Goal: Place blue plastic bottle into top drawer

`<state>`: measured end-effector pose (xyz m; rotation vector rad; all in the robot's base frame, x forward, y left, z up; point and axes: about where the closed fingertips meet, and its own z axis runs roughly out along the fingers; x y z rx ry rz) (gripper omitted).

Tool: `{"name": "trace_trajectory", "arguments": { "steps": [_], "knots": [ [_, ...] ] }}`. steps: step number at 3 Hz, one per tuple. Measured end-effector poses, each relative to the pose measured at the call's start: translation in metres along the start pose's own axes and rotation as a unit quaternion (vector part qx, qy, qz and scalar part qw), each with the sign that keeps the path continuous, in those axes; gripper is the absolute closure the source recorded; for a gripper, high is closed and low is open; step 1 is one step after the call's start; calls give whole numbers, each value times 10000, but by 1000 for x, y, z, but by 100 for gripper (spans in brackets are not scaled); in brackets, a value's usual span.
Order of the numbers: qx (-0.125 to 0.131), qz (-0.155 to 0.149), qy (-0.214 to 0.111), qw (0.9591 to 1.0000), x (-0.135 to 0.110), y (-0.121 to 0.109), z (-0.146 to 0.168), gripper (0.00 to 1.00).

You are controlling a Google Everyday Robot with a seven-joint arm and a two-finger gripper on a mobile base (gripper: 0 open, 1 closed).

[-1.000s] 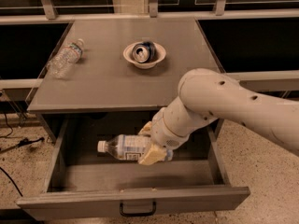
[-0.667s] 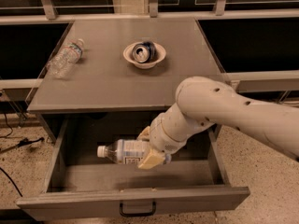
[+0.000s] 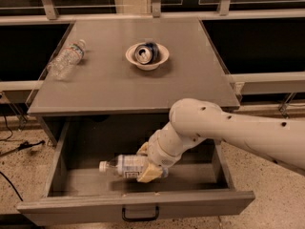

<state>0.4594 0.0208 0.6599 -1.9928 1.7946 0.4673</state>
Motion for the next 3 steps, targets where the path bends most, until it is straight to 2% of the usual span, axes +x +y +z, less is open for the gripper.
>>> {"name": "trace_trajectory", "arguments": {
  "steps": [1, 2, 3],
  "knots": [
    [19, -76, 15, 10000, 2, -5, 4, 100],
    [92, -203, -58, 9997, 26, -17, 32, 100],
    [100, -183, -70, 9998, 33, -16, 37, 100]
  ]
}}
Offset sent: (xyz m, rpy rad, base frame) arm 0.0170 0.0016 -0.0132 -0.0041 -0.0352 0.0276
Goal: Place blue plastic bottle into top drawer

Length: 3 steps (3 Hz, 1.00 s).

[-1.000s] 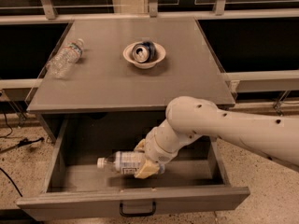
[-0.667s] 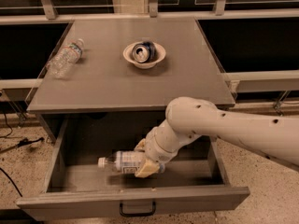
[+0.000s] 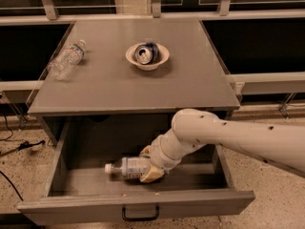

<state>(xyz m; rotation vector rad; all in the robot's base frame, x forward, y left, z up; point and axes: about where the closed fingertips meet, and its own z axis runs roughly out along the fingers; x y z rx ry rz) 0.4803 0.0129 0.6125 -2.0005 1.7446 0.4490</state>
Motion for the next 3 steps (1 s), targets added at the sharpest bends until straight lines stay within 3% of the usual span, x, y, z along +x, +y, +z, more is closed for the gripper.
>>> {"name": "trace_trajectory", "arguments": {
  "steps": [1, 3],
  "knots": [
    [-1, -1, 0, 10000, 0, 0, -1, 85],
    [-1, -1, 0, 10000, 0, 0, -1, 39]
  ]
}}
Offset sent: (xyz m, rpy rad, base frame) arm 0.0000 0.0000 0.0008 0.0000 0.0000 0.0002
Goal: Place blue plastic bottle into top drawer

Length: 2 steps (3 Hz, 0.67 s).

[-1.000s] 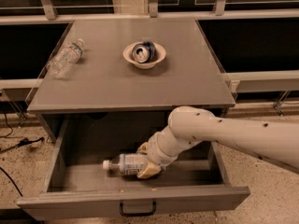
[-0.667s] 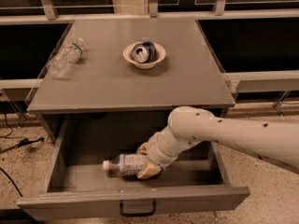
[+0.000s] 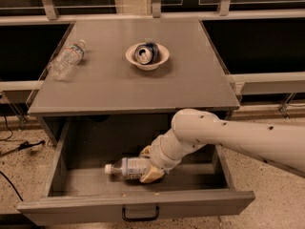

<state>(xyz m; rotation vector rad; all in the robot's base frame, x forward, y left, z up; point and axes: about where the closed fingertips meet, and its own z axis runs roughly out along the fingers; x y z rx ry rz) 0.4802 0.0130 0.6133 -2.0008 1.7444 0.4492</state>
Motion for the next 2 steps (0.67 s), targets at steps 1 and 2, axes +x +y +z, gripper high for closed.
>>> {"name": "trace_trajectory", "arguments": {
  "steps": [1, 2],
  "knots": [
    [0, 0, 0, 10000, 0, 0, 0, 16],
    [-1, -1, 0, 10000, 0, 0, 0, 0]
  ]
}}
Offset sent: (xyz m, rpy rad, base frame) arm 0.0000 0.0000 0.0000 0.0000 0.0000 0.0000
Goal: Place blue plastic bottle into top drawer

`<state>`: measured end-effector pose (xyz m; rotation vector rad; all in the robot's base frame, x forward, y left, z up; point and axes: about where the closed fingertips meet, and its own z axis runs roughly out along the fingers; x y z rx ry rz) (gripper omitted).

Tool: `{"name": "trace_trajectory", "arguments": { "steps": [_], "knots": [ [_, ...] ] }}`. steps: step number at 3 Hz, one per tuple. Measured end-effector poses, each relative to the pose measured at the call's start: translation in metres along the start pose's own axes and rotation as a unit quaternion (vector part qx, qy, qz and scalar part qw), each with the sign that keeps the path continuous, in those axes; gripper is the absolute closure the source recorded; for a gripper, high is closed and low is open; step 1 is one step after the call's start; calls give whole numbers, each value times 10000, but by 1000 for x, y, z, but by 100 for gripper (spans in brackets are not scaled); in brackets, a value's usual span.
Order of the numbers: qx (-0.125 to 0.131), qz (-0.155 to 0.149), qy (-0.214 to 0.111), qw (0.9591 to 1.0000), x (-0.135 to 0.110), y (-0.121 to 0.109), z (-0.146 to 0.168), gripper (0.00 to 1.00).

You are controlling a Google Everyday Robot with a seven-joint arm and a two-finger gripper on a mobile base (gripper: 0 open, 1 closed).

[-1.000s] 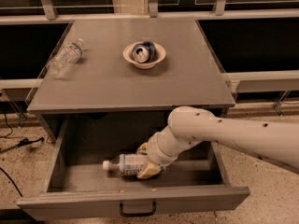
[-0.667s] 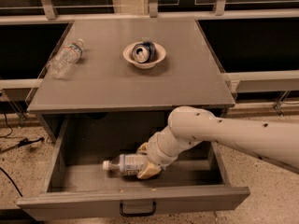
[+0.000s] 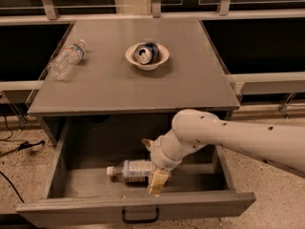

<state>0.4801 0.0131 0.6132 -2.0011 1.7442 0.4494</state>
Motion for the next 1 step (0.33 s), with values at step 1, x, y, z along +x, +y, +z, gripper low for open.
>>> {"name": "trace_trajectory", "arguments": {
  "steps": [1],
  "knots": [
    [0, 0, 0, 10000, 0, 0, 0, 0]
  ]
}}
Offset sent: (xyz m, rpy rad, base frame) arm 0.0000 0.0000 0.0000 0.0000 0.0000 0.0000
